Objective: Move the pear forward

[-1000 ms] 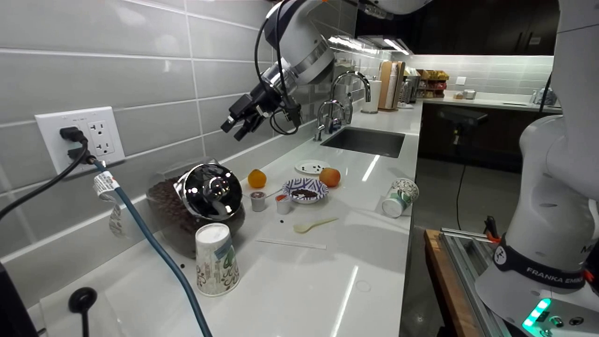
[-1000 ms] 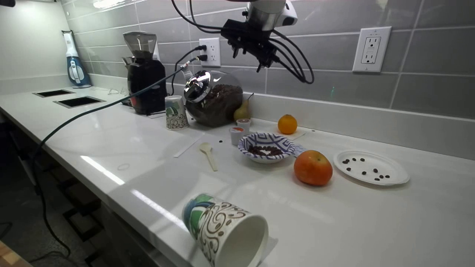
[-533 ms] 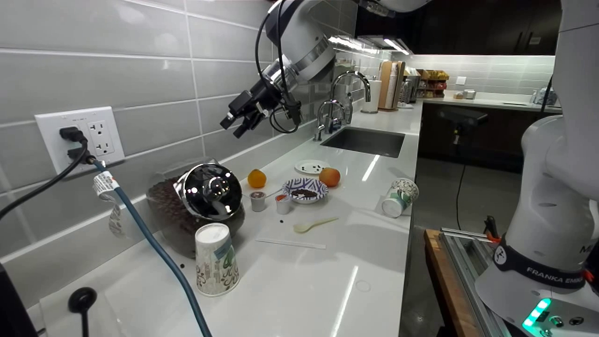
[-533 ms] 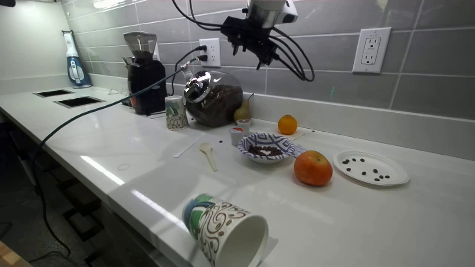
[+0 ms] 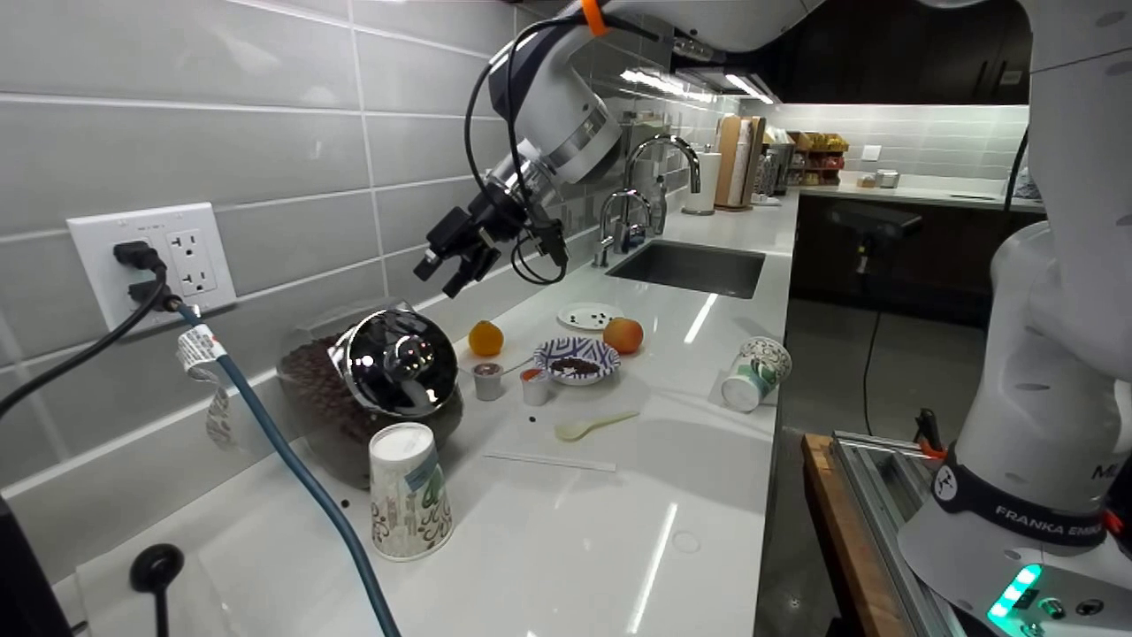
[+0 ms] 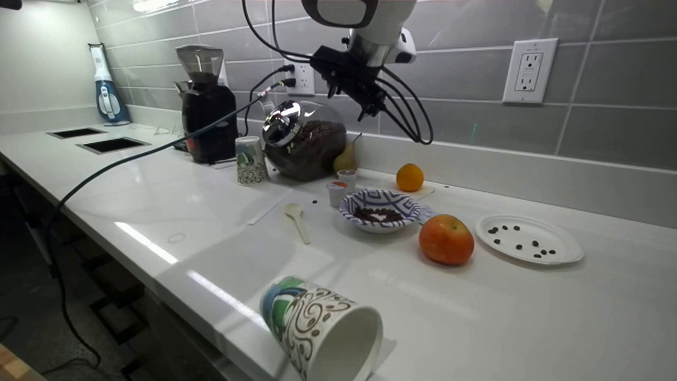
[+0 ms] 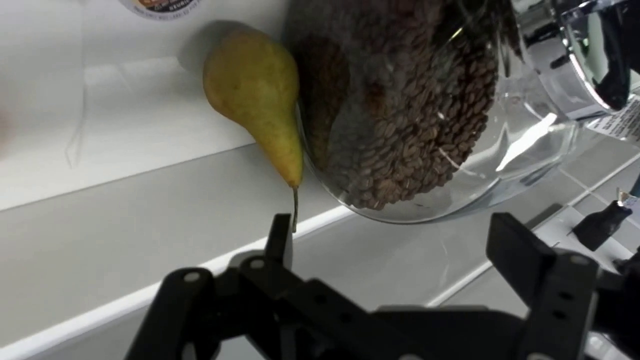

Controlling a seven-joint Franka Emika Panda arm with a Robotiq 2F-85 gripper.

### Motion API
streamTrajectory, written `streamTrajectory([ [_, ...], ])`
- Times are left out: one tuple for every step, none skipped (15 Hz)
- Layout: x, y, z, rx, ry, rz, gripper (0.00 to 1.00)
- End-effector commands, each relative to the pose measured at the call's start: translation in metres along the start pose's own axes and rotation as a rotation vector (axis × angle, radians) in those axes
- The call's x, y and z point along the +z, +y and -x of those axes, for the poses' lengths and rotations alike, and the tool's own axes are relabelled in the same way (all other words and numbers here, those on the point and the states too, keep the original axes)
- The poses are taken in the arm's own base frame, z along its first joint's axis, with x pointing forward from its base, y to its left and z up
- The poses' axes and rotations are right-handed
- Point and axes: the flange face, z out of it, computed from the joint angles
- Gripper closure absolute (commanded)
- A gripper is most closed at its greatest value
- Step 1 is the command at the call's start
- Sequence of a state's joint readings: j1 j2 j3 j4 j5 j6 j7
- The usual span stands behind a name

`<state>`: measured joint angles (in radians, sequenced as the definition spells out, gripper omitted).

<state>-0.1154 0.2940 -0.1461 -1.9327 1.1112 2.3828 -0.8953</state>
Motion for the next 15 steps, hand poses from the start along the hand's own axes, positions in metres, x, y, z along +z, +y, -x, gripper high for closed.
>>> streamTrajectory([
  [0.013, 0.013, -0.008, 0.061, 0.012, -0.017, 0.00],
  [0.015, 0.017, -0.009, 0.070, 0.012, -0.019, 0.00],
  [0.017, 0.022, -0.012, 0.079, 0.015, -0.016, 0.00],
  [0.018, 0.025, -0.015, 0.085, 0.022, -0.018, 0.00],
  [0.019, 0.028, -0.018, 0.087, 0.029, -0.020, 0.12],
  [0.020, 0.032, -0.022, 0.094, 0.037, -0.023, 0.25],
  [0.022, 0.034, -0.025, 0.101, 0.046, -0.027, 0.30],
  [0.024, 0.036, -0.029, 0.108, 0.055, -0.033, 0.39],
  [0.027, 0.037, -0.032, 0.113, 0.060, -0.042, 0.44],
  [0.031, 0.037, -0.034, 0.120, 0.065, -0.049, 0.47],
  [0.037, 0.037, -0.036, 0.131, 0.067, -0.062, 0.54],
  [0.042, 0.037, -0.038, 0.138, 0.072, -0.072, 0.56],
  [0.048, 0.037, -0.039, 0.146, 0.070, -0.079, 0.55],
  [0.054, 0.037, -0.040, 0.155, 0.069, -0.084, 0.57],
  [0.060, 0.038, -0.040, 0.163, 0.067, -0.090, 0.53],
])
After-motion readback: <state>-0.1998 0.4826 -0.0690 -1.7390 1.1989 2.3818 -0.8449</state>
